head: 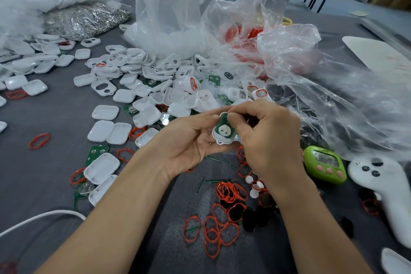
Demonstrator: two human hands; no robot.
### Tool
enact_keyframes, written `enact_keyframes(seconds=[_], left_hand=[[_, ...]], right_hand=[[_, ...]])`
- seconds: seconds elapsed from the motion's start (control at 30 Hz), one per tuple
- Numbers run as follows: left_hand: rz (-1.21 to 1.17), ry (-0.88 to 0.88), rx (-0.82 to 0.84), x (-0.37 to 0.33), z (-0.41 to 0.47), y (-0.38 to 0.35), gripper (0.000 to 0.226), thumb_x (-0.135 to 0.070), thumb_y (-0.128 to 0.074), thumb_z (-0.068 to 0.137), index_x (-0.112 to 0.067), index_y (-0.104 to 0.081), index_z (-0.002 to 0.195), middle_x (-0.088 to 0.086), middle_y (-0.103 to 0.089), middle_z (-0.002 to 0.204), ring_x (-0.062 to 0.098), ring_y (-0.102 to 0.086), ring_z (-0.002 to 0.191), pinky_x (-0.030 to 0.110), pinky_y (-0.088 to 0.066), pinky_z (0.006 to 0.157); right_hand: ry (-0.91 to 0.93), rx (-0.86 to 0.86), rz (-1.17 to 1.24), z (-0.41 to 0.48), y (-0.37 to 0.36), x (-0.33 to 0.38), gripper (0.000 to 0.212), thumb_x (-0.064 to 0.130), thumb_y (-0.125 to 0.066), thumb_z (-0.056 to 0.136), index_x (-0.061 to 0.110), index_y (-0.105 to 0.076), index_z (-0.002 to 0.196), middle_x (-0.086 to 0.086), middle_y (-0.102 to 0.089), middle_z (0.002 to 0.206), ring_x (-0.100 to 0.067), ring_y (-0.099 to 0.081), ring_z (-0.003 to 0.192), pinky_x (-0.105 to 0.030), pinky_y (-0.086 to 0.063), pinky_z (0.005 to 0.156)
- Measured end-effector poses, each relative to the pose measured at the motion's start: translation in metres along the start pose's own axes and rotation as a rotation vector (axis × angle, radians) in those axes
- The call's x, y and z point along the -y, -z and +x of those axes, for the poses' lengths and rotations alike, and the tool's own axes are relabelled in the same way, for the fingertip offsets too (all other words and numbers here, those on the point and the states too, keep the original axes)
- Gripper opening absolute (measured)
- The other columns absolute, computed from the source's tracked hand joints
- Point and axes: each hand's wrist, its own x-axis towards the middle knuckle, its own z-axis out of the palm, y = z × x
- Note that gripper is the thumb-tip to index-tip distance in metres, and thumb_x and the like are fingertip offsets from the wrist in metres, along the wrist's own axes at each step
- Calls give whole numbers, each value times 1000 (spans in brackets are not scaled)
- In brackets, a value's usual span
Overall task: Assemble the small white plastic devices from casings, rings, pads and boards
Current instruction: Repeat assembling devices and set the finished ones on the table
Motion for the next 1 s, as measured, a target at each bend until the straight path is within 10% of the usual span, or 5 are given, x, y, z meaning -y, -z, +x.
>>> enact_keyframes(seconds=[0.5, 1.0], left_hand=[[-21, 0, -24, 2, 0, 1, 40, -8, -62, 84, 0, -72, 122, 22, -69, 128, 29, -70, 107, 51, -61, 90], [53, -36, -39, 3, -1, -4, 42, 10, -40, 96, 3, -64, 131, 29, -61, 136, 34, -63, 111, 48, -62, 88]], right_hand=[[126, -36, -75, 0, -4, -3, 12, 11, -82, 83, 19, -83, 92, 3, -76, 85, -13, -66, 81, -31, -53, 78], [45, -94, -50, 0, -12, -10, 10, 20, -80, 81, 27, -81, 88, 18, -65, 77, 6, -55, 72, -6, -40, 72]])
